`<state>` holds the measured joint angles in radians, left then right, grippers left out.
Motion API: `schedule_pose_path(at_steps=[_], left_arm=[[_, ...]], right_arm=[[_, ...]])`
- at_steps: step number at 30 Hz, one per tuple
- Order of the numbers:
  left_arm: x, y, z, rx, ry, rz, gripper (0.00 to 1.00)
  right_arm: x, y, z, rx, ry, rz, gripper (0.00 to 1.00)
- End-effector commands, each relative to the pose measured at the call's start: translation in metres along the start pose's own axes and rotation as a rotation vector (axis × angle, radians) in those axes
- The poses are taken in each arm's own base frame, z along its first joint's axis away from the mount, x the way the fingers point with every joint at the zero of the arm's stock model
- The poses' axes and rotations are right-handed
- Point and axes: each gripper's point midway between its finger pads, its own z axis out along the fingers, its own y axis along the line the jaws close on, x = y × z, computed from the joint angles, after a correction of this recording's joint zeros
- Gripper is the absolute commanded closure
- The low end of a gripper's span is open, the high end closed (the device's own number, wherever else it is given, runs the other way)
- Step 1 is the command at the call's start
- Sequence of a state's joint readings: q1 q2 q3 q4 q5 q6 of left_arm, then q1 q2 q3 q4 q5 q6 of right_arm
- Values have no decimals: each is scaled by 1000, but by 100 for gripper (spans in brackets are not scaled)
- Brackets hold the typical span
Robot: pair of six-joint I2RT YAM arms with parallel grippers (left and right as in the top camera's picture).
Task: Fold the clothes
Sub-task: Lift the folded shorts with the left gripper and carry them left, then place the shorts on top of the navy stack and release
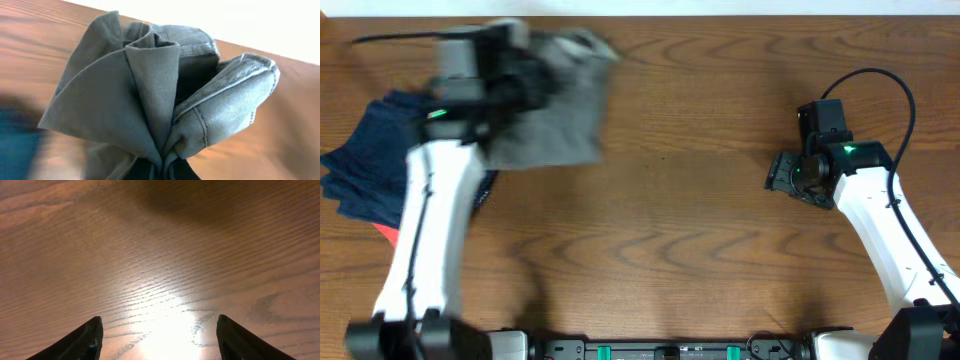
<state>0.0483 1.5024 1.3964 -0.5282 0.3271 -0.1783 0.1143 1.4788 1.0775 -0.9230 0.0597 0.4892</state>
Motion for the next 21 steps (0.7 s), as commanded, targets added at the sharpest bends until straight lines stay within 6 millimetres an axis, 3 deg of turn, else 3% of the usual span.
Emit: schedule_pose_path(at_steps=[1,4,9,14,17,18,19,20,21], left_arm=[[-26,63,-44,-198,-113,-63,94],[-26,119,-69,-311,-133,-163,94],[-11,209,-99,-500,-131,-335,94],[11,271,-117,-599,-128,-507,94],[26,297,-123,-636,-124,-629,94],[30,301,-124,-643,-119,-656,88],[36,306,-124,-651,-112,-694,56],[41,310,-125,-657,-107,-731,9],[45,312,-125,-661,-107,-762,2]], right_arm=[[0,-5,3,12,9,12,29],[0,-7,3,13,9,17,29],[0,-7,3,14,10,12,29],[0,-7,3,15,12,1,29],[0,-7,3,15,12,1,29],[0,-7,3,14,12,1,29],[0,-7,3,14,12,1,29],[0,-7,3,14,12,1,29],[0,-7,3,14,12,1,29]])
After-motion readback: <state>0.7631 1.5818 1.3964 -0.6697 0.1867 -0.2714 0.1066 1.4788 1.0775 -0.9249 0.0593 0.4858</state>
